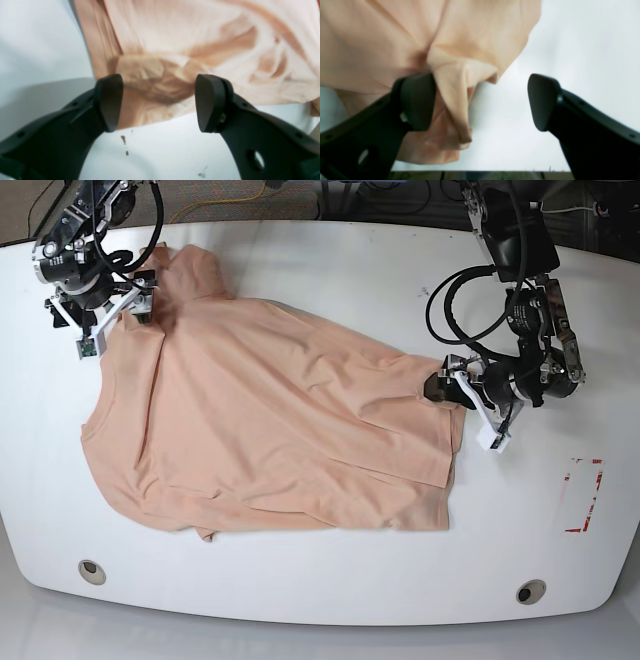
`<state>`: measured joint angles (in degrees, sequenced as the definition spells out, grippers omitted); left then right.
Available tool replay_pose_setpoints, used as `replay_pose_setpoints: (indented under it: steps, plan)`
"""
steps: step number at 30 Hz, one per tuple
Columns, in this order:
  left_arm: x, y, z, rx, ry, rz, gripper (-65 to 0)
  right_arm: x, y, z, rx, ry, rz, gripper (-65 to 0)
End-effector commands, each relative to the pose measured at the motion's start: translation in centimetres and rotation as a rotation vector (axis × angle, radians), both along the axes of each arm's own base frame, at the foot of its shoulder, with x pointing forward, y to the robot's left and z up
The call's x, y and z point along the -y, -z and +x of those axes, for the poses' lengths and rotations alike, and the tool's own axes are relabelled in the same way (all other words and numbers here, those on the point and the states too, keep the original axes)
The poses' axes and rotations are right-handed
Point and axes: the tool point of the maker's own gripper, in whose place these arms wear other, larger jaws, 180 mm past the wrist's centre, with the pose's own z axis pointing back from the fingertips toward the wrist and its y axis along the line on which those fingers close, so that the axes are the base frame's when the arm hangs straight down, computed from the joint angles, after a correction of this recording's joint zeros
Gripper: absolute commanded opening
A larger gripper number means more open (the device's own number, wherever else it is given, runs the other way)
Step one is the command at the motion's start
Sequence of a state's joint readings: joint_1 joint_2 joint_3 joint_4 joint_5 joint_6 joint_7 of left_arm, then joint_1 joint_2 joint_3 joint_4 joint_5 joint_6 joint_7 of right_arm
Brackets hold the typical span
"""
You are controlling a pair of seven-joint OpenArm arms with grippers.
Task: Layout the t-shirt on the table in an organized manner, then fold the t-shirt properly
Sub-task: 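Grasp the shirt's side edge with the left gripper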
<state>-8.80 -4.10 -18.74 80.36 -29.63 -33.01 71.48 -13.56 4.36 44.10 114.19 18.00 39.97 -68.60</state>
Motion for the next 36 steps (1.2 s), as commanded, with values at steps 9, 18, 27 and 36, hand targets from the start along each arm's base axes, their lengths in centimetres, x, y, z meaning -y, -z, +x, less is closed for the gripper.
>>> replay_pose_setpoints:
  steps: [9,18,27,36]
  plan:
    - [-1.6,0.3,0.2,0.008,-0.021,0.021,-24.2,1.0,-2.5,-0.1,0.146,0.056,0.096,-9.7]
    - [-1.9,1.9,-0.5,-0.045,-0.018,0.047,-24.2,1.2,-2.6,-1.7,0.163,0.088,0.146,-10.0]
    - [-0.7,2.2,-0.8,-0.055,0.027,0.054,-30.4,1.8,-1.3,-3.6,0.128,0.154,0.166,-9.5]
    - [-0.3,2.8,-1.6,-0.075,0.049,0.062,-56.2,0.3,1.9,-4.4,0.049,0.149,0.256,-9.5]
